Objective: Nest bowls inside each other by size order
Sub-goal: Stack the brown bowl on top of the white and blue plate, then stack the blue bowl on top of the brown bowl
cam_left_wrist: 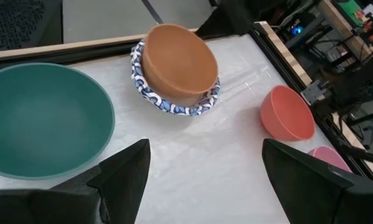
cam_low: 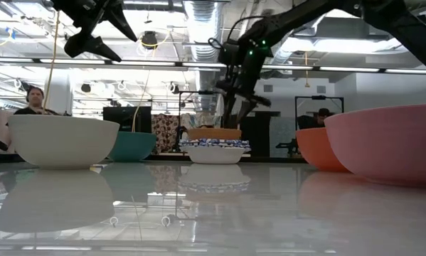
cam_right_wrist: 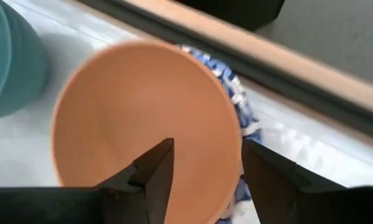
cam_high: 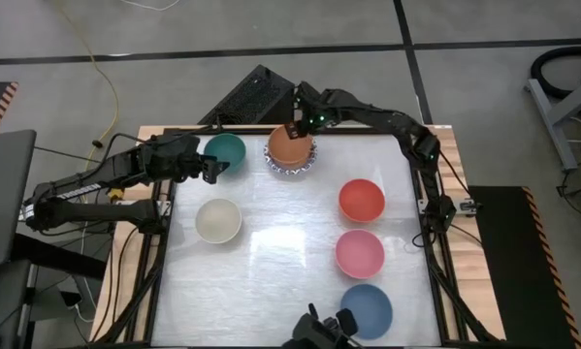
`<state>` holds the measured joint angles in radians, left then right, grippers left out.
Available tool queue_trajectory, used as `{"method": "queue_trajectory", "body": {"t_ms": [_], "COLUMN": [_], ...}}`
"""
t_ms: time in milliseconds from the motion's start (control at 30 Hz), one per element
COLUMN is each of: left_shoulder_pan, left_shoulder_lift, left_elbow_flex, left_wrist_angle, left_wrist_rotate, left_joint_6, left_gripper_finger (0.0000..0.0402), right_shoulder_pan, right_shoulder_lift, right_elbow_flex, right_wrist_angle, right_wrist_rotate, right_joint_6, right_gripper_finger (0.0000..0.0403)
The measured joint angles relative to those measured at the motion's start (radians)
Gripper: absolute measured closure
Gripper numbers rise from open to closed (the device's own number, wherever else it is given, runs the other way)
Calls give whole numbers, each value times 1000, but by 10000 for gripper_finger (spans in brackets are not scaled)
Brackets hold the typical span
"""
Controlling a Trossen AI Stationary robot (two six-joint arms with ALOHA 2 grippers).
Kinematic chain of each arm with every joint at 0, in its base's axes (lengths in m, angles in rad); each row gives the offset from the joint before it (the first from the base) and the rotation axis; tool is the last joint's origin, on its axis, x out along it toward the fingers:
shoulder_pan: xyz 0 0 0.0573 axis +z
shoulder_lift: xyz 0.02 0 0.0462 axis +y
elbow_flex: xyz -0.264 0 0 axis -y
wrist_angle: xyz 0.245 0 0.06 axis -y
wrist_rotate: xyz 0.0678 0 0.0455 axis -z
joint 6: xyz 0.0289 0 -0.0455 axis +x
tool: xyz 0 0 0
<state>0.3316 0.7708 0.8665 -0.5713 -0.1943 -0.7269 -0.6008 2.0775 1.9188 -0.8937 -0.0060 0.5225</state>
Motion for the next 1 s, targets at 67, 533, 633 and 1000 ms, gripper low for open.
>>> {"method": "queue_trajectory", "body": {"t_ms": [67, 533, 633, 1000], "left_shoulder_pan": [0, 0, 0, 0], "left_shoulder_lift": [0, 0, 0, 2], "left_elbow_flex": [0, 0, 0, 0], "left_wrist_angle": [0, -44, -55, -52], "left_wrist_rotate": [2, 59, 58, 53], "left_joint_6": [0, 36, 35, 35], "left_gripper_finger": [104, 104, 104, 104], "right_shoulder_pan": [-2, 96, 190, 564], "right_shoulder_lift": [0, -72, -181, -456], "right_elbow_flex": [37, 411, 401, 333], "right_wrist_angle": [-56, -655, -598, -674], "right_wrist_rotate": [28, -26, -86, 42], "right_joint_6": [-25, -281, -237, 143], "right_gripper_finger": [197, 198, 198, 198]}}
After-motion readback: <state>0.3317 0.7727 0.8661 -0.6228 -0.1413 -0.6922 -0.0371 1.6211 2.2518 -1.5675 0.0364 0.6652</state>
